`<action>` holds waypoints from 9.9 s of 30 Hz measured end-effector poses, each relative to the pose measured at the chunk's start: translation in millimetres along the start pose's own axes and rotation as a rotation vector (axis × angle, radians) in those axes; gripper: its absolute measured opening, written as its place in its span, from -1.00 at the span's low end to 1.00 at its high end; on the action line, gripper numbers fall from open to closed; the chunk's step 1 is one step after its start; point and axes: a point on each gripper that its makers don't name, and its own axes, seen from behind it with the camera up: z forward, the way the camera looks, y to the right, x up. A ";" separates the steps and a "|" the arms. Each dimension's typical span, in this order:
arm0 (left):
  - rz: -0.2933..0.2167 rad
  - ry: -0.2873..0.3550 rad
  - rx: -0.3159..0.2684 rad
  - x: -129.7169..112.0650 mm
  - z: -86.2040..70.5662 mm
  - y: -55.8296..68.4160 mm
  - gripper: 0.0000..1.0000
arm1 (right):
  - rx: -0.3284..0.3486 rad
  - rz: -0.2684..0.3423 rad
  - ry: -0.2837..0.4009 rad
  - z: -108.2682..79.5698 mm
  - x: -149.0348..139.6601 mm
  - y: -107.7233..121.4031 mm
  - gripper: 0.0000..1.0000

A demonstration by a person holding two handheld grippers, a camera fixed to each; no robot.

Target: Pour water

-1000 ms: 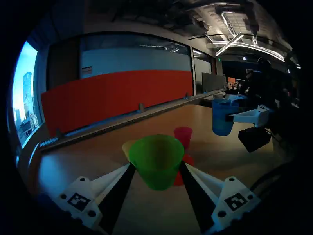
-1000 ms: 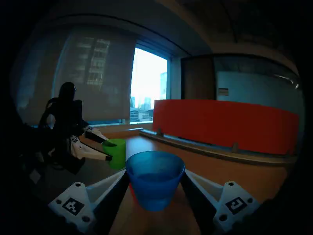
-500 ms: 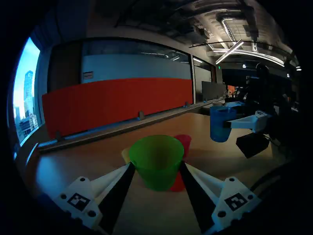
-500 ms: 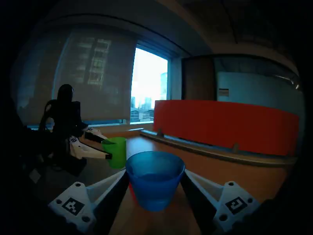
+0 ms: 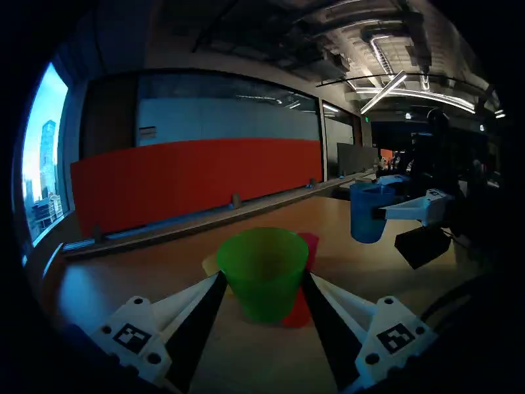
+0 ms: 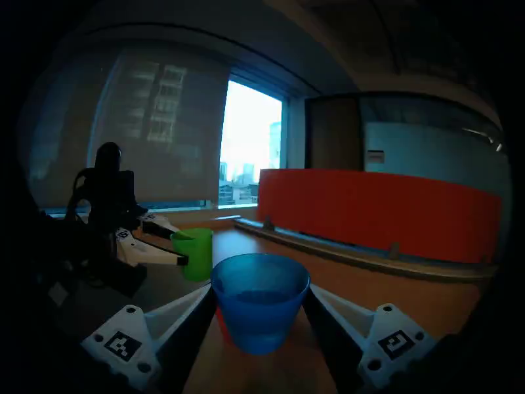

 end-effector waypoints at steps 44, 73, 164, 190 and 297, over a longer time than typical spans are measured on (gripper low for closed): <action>0.030 0.052 -0.057 10.7 -3.4 18.9 0.62 | 0.028 -0.037 -0.003 2.8 6.9 -8.2 0.78; -0.003 0.034 -0.101 -1.6 -11.4 33.4 0.62 | 0.092 -0.137 -0.030 13.8 19.7 -15.3 0.78; 0.009 0.044 -0.198 -19.0 -7.6 66.3 0.62 | 0.194 -0.609 -0.078 75.4 46.8 -21.9 0.78; 0.012 0.052 -0.205 -12.8 -7.2 69.0 0.62 | 0.197 -0.761 -0.077 81.8 55.8 -22.4 0.78; 0.020 0.074 -0.216 -8.0 0.2 67.8 0.62 | 0.196 -1.059 -0.092 110.1 61.3 -26.7 0.78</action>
